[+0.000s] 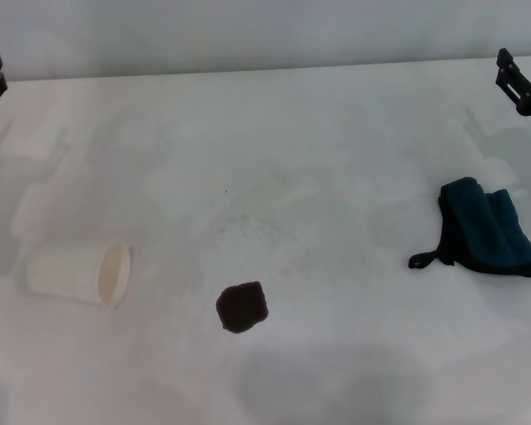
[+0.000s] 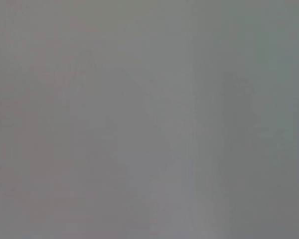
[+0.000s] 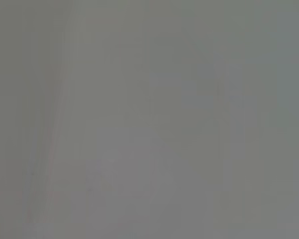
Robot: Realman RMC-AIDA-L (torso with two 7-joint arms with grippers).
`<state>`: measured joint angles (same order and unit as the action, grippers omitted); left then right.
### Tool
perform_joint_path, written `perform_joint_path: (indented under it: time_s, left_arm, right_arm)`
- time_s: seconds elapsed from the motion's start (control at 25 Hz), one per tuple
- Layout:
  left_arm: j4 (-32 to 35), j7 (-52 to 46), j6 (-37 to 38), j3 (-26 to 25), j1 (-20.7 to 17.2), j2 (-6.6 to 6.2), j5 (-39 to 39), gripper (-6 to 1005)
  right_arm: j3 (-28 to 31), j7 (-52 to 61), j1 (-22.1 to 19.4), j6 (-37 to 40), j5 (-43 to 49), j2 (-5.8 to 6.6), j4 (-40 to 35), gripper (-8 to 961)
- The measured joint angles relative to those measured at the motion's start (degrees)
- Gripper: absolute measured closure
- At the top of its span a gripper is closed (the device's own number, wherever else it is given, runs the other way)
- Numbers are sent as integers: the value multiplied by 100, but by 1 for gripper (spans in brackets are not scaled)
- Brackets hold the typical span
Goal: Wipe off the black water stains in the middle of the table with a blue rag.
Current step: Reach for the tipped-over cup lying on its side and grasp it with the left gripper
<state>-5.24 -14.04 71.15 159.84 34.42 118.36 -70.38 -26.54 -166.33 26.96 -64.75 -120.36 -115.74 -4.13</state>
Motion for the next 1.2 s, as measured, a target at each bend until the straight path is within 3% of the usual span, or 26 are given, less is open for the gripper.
perform_joint_path:
  time_s: [0.6, 1.2]
  left_arm:
    - [-312, -458, -154, 12, 392, 11, 441, 120]
    - [-284, -484, -127, 12, 383, 39, 428, 120]
  right_arm:
    - [21, 13, -100, -199, -12, 3, 28, 169]
    - [1, 13, -154, -385, -17, -1, 26, 169]
